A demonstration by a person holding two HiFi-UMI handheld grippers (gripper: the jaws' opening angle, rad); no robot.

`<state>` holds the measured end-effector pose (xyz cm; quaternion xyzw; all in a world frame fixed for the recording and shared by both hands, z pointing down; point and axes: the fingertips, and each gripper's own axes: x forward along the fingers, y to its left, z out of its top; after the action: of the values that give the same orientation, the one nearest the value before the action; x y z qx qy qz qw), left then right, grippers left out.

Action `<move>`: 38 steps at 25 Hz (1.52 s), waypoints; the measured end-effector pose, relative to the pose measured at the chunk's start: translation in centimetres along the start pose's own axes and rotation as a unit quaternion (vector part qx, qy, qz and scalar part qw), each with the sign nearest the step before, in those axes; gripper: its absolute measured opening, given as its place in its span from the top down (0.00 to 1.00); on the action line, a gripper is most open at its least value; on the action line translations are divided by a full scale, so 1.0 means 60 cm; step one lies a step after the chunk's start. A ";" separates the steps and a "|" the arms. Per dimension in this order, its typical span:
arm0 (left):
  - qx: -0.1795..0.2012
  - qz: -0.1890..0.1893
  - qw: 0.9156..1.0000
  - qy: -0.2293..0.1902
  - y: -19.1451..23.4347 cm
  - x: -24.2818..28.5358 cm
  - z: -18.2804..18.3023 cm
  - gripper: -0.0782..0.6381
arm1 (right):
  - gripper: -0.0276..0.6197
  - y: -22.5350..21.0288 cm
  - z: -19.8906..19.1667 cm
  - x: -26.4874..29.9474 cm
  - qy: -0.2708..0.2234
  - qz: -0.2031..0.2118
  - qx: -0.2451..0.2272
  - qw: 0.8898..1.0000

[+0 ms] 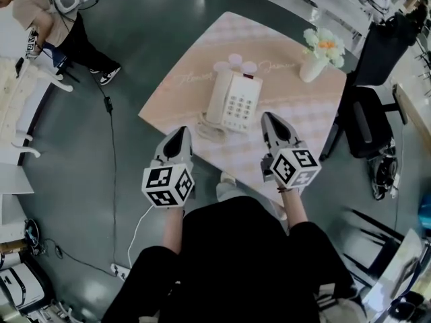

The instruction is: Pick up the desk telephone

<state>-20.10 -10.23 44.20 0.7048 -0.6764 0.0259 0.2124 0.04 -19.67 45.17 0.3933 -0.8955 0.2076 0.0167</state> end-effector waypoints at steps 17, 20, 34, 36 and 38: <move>-0.014 -0.042 0.995 0.091 0.017 0.147 -0.031 0.89 | 0.97 -0.084 -0.017 0.083 0.038 -0.011 0.066 0.997; -0.024 -0.053 0.991 0.116 0.021 0.164 -0.044 0.89 | 0.97 -0.088 -0.030 0.093 0.049 -0.013 0.082 0.995; -0.063 -0.114 0.977 0.168 0.026 0.257 -0.059 0.89 | 0.97 -0.140 -0.090 0.154 0.089 -0.081 0.135 0.984; -0.065 -0.123 0.975 0.172 0.029 0.269 -0.058 0.88 | 0.97 -0.143 -0.096 0.162 0.092 -0.078 0.150 0.981; -0.068 -0.133 0.972 0.180 0.029 0.284 -0.060 0.83 | 0.95 -0.149 -0.099 0.171 0.095 -0.080 0.159 0.980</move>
<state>-19.45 -25.06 53.42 0.7563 -0.5271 0.0776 0.3798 -1.46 -29.94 55.81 0.4401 -0.8111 0.3813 0.0555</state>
